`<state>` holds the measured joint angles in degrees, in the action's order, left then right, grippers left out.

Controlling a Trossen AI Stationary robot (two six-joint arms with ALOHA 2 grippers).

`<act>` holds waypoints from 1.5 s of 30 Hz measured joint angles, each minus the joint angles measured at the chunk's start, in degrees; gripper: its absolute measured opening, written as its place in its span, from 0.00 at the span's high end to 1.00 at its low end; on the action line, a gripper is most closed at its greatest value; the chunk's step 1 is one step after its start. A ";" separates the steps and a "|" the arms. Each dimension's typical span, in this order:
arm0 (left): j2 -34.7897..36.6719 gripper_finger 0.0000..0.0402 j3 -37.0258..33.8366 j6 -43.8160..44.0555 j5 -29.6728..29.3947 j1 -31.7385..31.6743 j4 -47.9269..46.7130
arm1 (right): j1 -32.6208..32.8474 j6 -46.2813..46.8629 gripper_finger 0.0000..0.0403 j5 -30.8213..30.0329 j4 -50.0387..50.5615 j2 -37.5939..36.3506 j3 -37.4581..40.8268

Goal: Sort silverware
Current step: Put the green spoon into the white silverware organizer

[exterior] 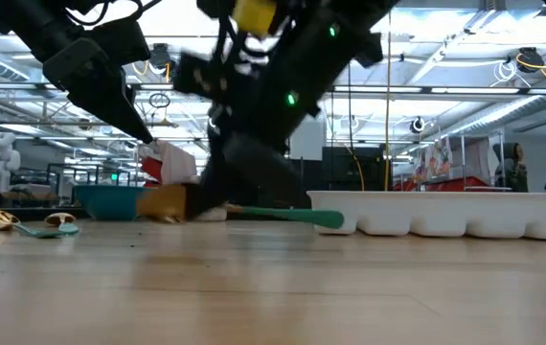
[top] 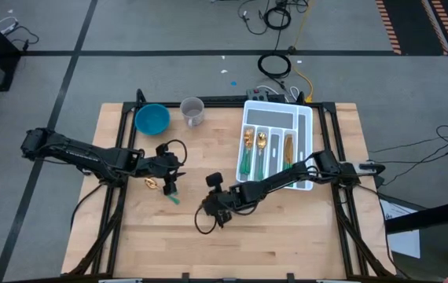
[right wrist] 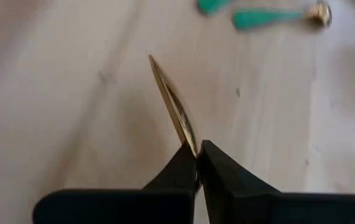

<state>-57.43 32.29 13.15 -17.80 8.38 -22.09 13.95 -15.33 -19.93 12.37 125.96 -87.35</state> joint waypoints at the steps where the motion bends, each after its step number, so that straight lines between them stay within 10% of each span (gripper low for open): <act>1: 0.00 0.60 0.00 0.06 0.00 0.00 0.00 | 0.03 0.26 1.00 0.81 0.00 -0.46 -0.33; 24: 0.00 0.60 0.00 0.10 0.00 0.00 -1.45 | 2.30 6.85 1.00 14.27 -7.02 -20.37 -7.85; 45: 0.02 0.60 0.00 1.60 -0.48 0.00 -0.56 | -5.70 7.12 1.00 1.89 -18.04 -50.53 -7.87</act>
<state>-57.41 32.29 14.75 -18.28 8.38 -22.66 8.25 -8.21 -18.05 -5.68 75.43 -95.22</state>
